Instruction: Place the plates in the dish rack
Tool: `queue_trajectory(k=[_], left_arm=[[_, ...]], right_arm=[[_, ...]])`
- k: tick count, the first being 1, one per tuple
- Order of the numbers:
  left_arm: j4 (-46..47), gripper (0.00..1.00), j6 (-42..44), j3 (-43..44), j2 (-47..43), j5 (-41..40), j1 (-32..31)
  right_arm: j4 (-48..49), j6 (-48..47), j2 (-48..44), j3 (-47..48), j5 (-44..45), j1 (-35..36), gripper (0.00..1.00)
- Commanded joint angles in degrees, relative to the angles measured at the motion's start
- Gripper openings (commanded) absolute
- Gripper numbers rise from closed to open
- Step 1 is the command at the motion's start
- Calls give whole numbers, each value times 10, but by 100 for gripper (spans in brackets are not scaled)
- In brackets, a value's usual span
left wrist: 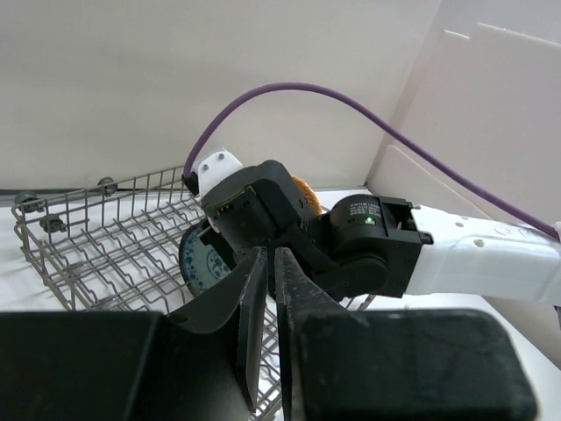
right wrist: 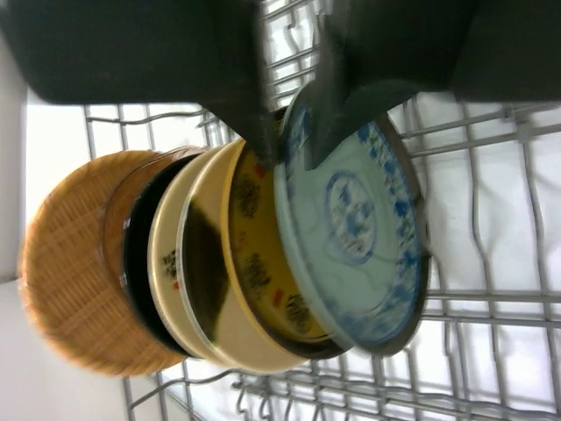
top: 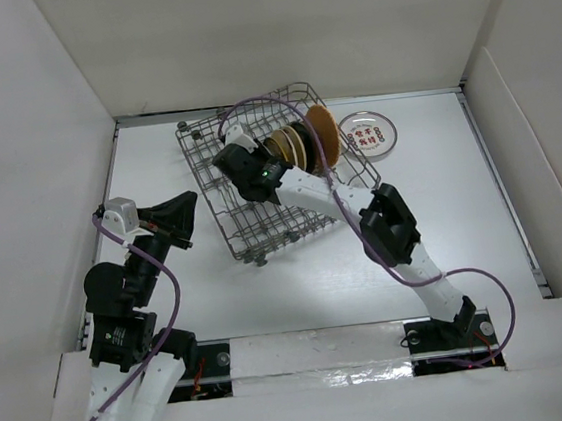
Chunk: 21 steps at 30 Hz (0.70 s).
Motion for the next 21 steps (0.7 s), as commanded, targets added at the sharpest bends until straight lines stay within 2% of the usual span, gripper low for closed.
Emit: queue_trajectory(k=[1,2,4,10,13,15,16,17,20,21], left_arm=[[27,7,4,2,2,3,-3],[24,7,4,2,5,-1,-3],[22,7,4,3,11,6,-3],[21,7,4,3,13,0,-3],[28,7,3,2,11,14,-3],[26,7,4,2,13,2,-3],[23,7,4,2,16,0,-3],[20,7,4,3,18,4,-3],[28,7,3,3,17,15,-3],[28,7,3,2,17,10,-3]], right_arm=[[27,33,-38,-21,-14,14,37],[33,35,-49,-27,-26,14,47],[46,37,-60,-34,-48,14,51],[101,55,-139,-80,-103,-2,51],[160,75,-217,-141,-186,-37,51],[205,92,-266,-218,-256,-73,51],[264,96,-315,-248,-280,-87,50],[293,99,-338,-304,-322,-102,37],[377,141,-410,-373,-356,-180,0],[388,162,-422,-412,-366,-206,0]])
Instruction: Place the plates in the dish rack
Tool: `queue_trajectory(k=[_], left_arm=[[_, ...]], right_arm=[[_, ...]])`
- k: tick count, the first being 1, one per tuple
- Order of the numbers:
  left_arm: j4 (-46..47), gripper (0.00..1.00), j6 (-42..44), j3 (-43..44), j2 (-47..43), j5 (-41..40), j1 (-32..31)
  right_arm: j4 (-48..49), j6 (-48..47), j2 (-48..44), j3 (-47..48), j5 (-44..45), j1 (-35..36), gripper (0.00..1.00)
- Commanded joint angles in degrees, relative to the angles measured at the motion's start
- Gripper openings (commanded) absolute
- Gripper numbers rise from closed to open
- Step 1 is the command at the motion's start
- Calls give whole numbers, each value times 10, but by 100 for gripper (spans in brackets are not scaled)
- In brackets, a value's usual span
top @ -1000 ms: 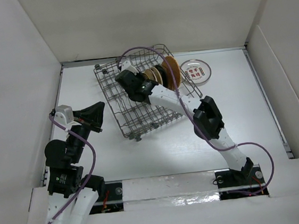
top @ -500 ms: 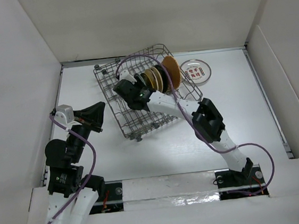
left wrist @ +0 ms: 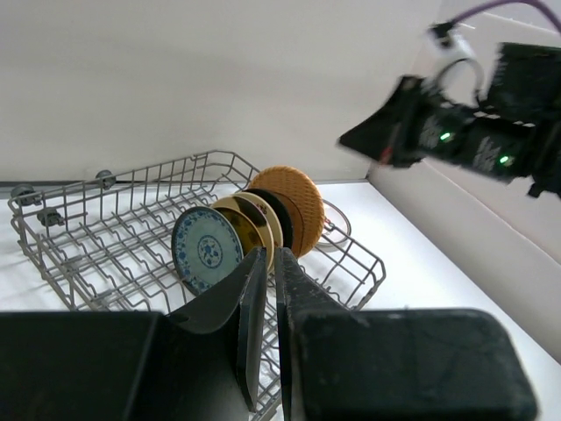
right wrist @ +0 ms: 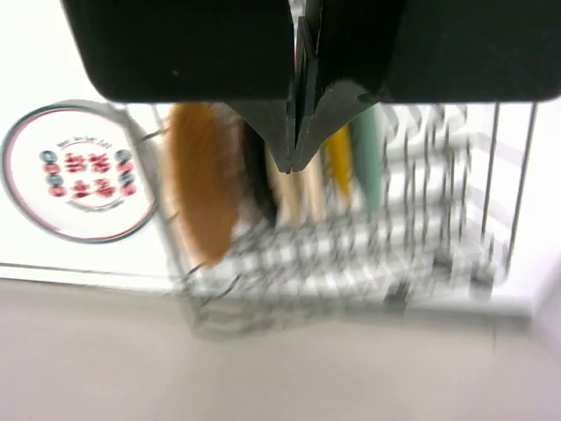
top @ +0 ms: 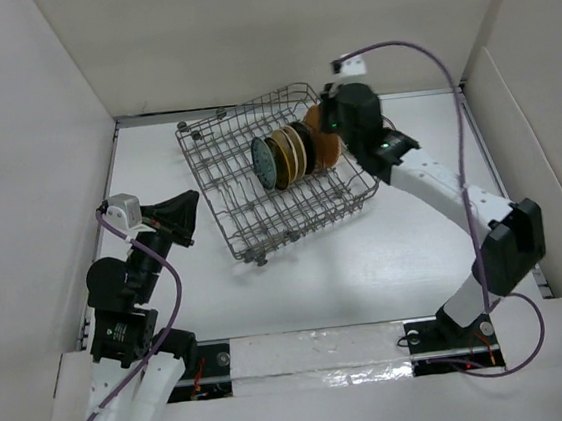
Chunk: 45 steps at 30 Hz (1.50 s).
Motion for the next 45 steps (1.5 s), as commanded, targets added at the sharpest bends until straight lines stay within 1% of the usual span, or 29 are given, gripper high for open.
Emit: queue_trajectory(k=[1,3,4,6,7,8,9,10,11,12,13,14,15,17,19,20,21,25,27,28,30,32,33,34,35,38,40,43,45], left_arm=[[27,7,3,2,6,3,-3],[21,6,4,4,13,4,-3],[21,6,4,5,13,11,-3],[30,4,2,2,10,20,-3],[28,4,2,1,10,16,-3],[25,2,2,1,11,5,-3],[23,1,4,3,14,4,-3],[21,0,4,3,16,7,-3],[23,0,4,4,17,18,-3],[25,0,3,3,15,20,-3],[29,0,2,2,14,17,-3],[28,0,3,1,15,10,-3],[24,0,3,2,19,5,-3],[16,2,4,5,22,4,-3],[22,7,4,5,19,5,-3],[23,10,3,2,17,1,-3],[24,11,4,1,16,-4,-3],[16,14,6,5,24,-3,-3],[23,15,6,2,22,0,-3],[23,15,6,1,22,-4,-3],[16,16,9,4,27,-10,-3],[16,16,9,6,29,-5,-3],[17,16,9,4,27,-2,-3],[20,16,9,2,25,-3,3],[22,16,9,1,25,-5,3],[15,16,9,5,32,-8,8],[18,15,8,3,32,4,8],[24,15,4,1,36,5,20],[20,15,4,3,42,12,20]], right_arm=[[133,102,-48,-77,-84,-103,0],[152,158,-64,-109,-129,-159,0],[177,173,-64,-140,-143,-212,0],[175,206,-45,-158,-174,-278,0],[172,216,-34,-161,-174,-278,0],[173,224,-22,-165,-184,-313,0],[177,233,4,-170,-189,-327,0],[191,245,17,-174,-192,-339,4],[197,250,30,-179,-192,-360,19],[199,253,57,-178,-192,-369,28],[194,263,70,-175,-192,-377,45],[192,269,83,-174,-193,-385,51],[194,276,95,-173,-199,-397,55],[202,291,138,-168,-223,-405,60],[202,311,174,-158,-235,-411,61],[206,318,185,-156,-267,-411,61],[206,324,197,-154,-275,-417,61],[190,355,253,-114,-313,-422,61],[192,362,272,-108,-337,-427,55],[196,365,272,-108,-336,-427,54],[201,371,284,-103,-355,-427,37],[198,377,298,-80,-383,-427,28],[193,379,312,-73,-389,-427,28],[191,384,316,-69,-396,-434,23],[192,386,317,-67,-402,-434,16],[214,400,317,-76,-412,-440,0],[232,404,307,-94,-408,-445,0],[278,410,250,-152,-368,-451,0],[284,406,199,-169,-324,-457,0]])
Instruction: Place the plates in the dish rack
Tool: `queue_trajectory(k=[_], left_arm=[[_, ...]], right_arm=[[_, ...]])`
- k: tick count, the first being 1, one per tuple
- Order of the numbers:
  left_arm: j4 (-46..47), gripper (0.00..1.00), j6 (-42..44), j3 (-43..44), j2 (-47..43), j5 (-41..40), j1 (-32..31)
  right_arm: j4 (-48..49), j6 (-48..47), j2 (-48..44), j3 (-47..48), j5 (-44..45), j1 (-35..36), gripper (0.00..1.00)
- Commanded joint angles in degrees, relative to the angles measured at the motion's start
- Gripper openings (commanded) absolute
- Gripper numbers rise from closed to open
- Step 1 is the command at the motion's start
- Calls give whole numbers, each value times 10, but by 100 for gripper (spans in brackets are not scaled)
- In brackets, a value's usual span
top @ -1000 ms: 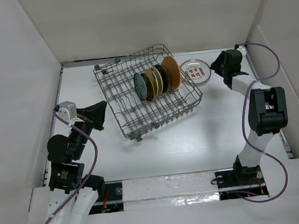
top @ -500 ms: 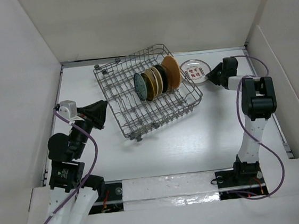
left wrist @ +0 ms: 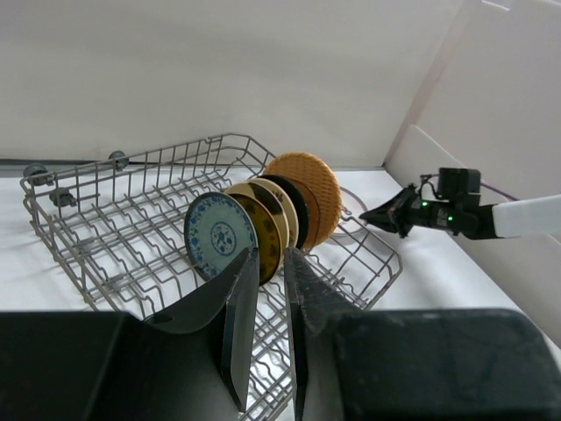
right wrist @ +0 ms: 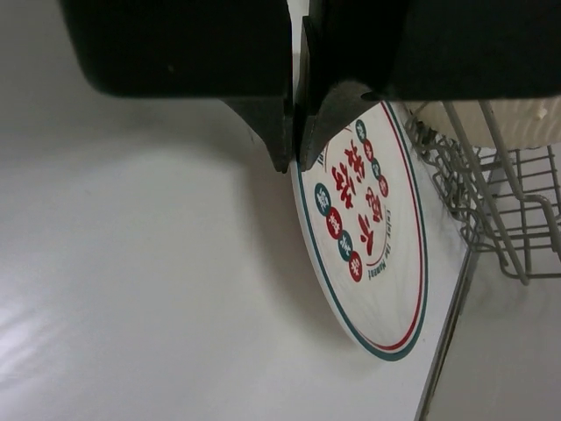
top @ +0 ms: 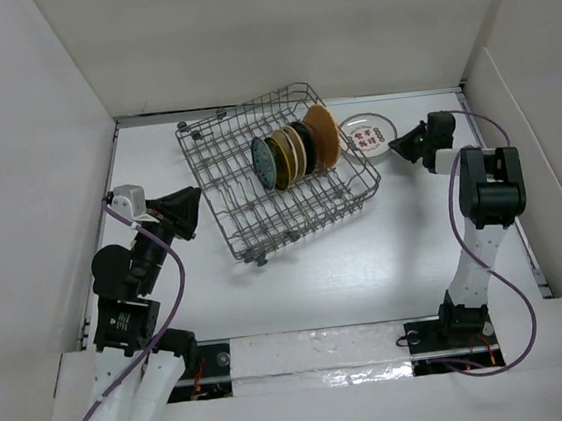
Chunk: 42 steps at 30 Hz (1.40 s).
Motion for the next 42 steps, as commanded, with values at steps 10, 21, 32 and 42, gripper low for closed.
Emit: queue_trajectory(k=[10,21,32,42], left_arm=[[23,15,6,4,14,12,11],[14,16,9,7,15,3,11],[18,17,8,2,-4,-7,11],[19,17,4,5,-6,11,11]], right_arm=[[66,-162,-362,-72,294,99,0],[-20,-393,-333,99,351,384,0],[-192,-559,-129,344,521,568,0],[-320,-581,10,488,610,603,0]])
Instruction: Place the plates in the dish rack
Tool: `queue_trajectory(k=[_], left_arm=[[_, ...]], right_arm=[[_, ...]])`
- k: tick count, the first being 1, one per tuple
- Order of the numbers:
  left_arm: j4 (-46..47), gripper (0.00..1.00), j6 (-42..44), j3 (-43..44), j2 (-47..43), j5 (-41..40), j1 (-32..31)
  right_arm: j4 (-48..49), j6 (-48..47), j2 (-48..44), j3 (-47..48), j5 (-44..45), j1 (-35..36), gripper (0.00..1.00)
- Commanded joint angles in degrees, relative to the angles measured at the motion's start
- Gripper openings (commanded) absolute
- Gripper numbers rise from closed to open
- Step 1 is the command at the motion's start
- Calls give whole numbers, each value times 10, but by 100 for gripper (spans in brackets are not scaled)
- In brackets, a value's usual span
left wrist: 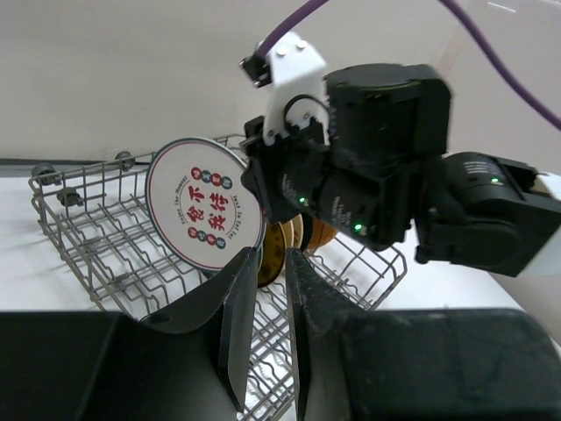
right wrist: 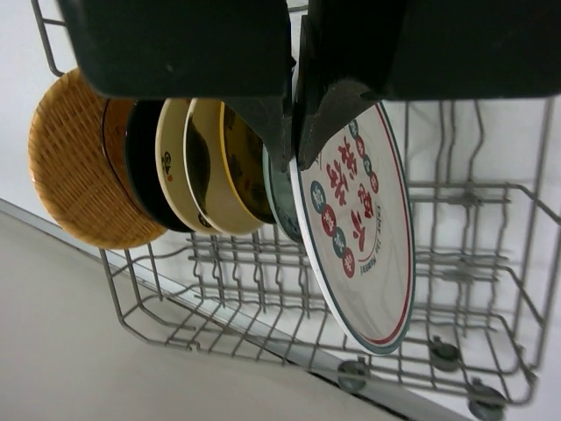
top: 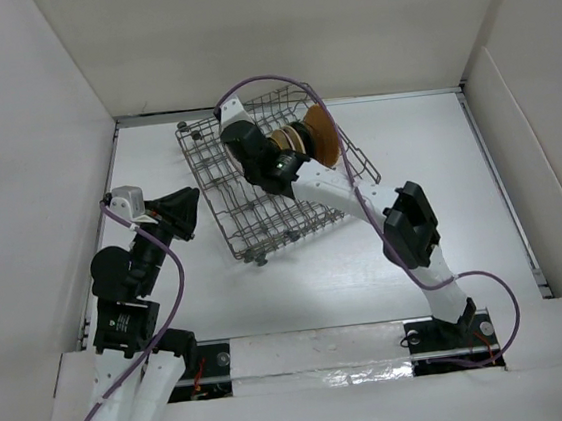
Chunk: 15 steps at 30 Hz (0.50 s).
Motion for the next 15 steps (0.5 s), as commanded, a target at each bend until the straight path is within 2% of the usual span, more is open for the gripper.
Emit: queue_trajectory(k=[1,15], left_arm=[[25,17,1,3,-4,15,2],[28,18,-2,3,3,24,2]], right_arm=[[-20,-19,5,55,65,10,0],[-37,-8,48,39,102,15,0]])
